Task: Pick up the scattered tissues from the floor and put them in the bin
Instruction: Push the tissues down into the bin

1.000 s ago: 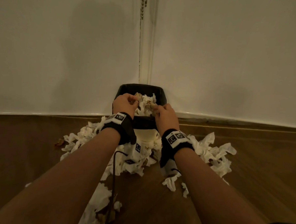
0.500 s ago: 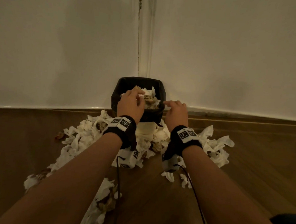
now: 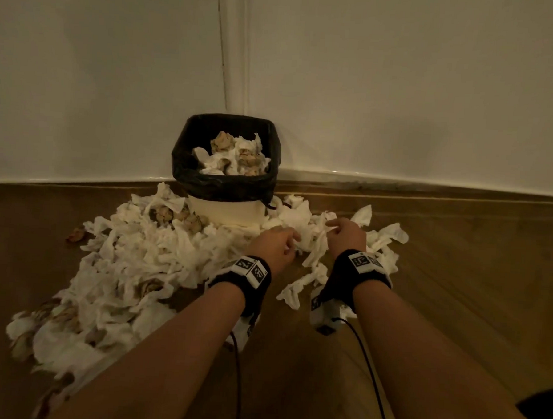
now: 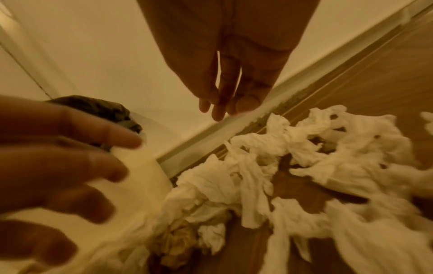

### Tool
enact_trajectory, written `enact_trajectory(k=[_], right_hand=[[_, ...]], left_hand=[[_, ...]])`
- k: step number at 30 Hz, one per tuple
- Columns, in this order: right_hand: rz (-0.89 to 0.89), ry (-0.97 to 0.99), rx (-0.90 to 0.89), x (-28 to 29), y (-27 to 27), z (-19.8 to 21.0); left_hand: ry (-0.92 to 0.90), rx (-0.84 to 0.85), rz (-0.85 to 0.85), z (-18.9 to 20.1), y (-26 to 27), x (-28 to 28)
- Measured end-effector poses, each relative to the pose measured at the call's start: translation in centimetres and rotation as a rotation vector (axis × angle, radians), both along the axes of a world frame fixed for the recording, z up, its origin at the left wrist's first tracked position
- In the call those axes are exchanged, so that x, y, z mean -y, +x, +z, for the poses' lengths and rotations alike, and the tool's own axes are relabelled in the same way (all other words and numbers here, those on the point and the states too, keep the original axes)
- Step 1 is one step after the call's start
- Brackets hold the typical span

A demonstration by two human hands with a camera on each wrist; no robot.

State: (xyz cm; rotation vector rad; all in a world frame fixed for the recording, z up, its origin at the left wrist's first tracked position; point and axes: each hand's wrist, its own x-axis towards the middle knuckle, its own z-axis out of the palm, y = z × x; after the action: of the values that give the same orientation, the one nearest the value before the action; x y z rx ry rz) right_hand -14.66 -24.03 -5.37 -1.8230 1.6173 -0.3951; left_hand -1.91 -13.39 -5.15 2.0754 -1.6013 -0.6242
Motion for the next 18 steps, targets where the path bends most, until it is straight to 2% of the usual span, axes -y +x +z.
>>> enact_trajectory(k=[6,12,18], right_hand=[[0.156,0.160,-0.264,-0.7,-2.9,-1.6],[0.292,0.252,-0.435,-2.3,-6.1,-2.8],[0.364,0.236,-0.503,-4.2,-7.6,-5.0]], left_hand=[[0.357,0.171,-0.296,-4.6,-2.7,0.7],[0.437,0.226,-0.372,-7.3,-4.4,1.1],[0.502,0.301,-0.380,-8.8,-5.4,1.1]])
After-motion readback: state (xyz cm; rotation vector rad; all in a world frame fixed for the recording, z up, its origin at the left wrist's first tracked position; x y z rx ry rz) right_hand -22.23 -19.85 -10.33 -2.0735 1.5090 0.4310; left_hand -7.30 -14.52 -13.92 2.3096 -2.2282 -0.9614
